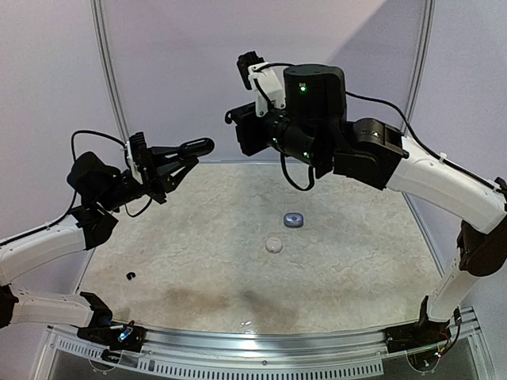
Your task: Insert the wireless bluetooth earbuds into the charging case
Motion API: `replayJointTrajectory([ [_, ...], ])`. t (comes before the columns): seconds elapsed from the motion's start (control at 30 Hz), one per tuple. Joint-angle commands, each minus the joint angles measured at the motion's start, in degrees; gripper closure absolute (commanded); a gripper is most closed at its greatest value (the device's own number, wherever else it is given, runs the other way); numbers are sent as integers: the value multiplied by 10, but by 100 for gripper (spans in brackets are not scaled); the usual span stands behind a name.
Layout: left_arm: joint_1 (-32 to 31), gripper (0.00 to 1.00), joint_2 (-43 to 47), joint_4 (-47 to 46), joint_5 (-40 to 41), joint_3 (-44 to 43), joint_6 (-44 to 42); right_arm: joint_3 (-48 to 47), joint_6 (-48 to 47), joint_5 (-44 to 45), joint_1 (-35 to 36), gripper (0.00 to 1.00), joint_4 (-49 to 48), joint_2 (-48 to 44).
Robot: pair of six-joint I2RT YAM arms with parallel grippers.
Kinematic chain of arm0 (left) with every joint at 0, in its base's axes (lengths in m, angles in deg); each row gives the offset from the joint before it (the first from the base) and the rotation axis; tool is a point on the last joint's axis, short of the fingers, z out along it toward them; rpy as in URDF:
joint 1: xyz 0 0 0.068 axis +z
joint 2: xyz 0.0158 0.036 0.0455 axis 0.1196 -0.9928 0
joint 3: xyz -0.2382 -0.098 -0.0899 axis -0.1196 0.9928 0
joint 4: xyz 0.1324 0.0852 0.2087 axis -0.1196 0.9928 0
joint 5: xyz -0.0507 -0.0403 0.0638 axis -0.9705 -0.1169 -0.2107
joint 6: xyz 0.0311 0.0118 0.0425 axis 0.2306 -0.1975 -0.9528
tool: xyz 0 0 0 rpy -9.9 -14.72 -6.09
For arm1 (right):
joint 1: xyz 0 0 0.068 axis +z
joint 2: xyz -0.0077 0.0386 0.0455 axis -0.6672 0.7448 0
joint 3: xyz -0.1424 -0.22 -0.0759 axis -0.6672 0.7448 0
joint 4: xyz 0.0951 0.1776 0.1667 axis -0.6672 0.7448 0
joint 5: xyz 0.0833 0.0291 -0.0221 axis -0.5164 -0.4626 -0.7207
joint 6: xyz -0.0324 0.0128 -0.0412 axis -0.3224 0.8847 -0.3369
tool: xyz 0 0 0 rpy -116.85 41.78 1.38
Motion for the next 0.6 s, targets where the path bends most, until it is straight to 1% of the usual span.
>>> replayJointTrajectory([
  [0.0,-7,100,-9,-4,0,-13,-7,-16,-54,7,1,100,-48,1],
  [0.03,-8,100,-11,5,16,-20,18,-16,-50,9,1,100,-49,1],
  [0.1,-8,100,-13,44,52,-44,95,-19,-30,17,1,100,-53,2],
  [0.23,-4,100,-22,95,69,-55,249,-22,-16,25,1,100,-47,6],
  [0.27,-2,100,-25,113,69,-59,271,-21,-14,28,2,100,-43,4],
  [0.4,0,100,-26,163,67,-67,295,-21,-13,20,1,100,-29,8],
  [0.47,-1,100,-32,164,53,-71,303,-26,2,31,1,100,-52,18],
  [0.57,-4,100,-43,156,36,-73,321,-50,26,78,-1,100,-98,47],
])
